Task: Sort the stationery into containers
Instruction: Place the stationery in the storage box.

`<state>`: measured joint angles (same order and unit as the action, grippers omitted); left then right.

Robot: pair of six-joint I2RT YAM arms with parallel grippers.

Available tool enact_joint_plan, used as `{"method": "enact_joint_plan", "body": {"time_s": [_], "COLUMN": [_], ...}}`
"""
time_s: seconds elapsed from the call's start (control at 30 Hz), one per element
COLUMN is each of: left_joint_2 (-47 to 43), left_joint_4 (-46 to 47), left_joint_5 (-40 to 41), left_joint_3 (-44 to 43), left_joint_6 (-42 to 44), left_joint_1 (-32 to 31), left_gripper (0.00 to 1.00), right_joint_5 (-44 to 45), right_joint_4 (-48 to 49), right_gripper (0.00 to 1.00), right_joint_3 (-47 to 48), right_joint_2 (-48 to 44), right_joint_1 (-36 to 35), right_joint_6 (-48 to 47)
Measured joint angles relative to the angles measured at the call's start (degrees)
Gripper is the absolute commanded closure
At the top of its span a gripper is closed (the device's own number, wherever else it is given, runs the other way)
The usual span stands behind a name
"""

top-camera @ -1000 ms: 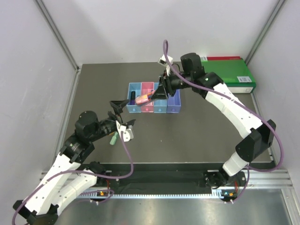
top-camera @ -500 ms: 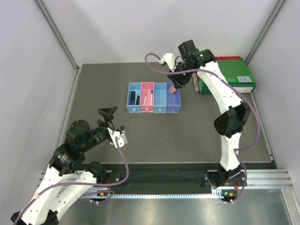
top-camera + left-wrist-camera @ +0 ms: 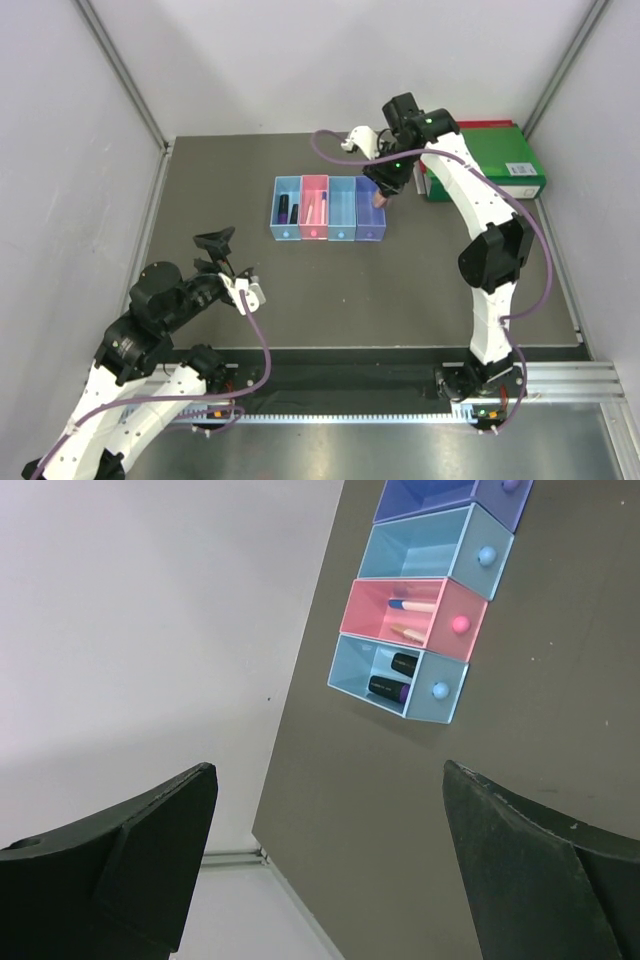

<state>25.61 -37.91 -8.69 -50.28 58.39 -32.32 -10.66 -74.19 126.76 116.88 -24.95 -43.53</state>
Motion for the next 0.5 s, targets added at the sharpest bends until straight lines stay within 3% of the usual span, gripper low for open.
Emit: {"method": "enact_joint_plan", "body": {"time_s": [0.5], "left_joint_2": [0.00], "left_joint_4": [-0.39], "left_joint_5": [2.19], "left_joint_3": [-0.31], "left_joint_6": [0.00], "left_joint_1": [0.00], "left_gripper": [0.01], "right_joint_5": [-2.86], "right_joint_4": [4.48], "right_gripper": [1.00], "right_joint_3": [-2.71], "right_joint_2": [3.78], "right_joint_1": [-0.07], "right_joint_6": [0.22]}}
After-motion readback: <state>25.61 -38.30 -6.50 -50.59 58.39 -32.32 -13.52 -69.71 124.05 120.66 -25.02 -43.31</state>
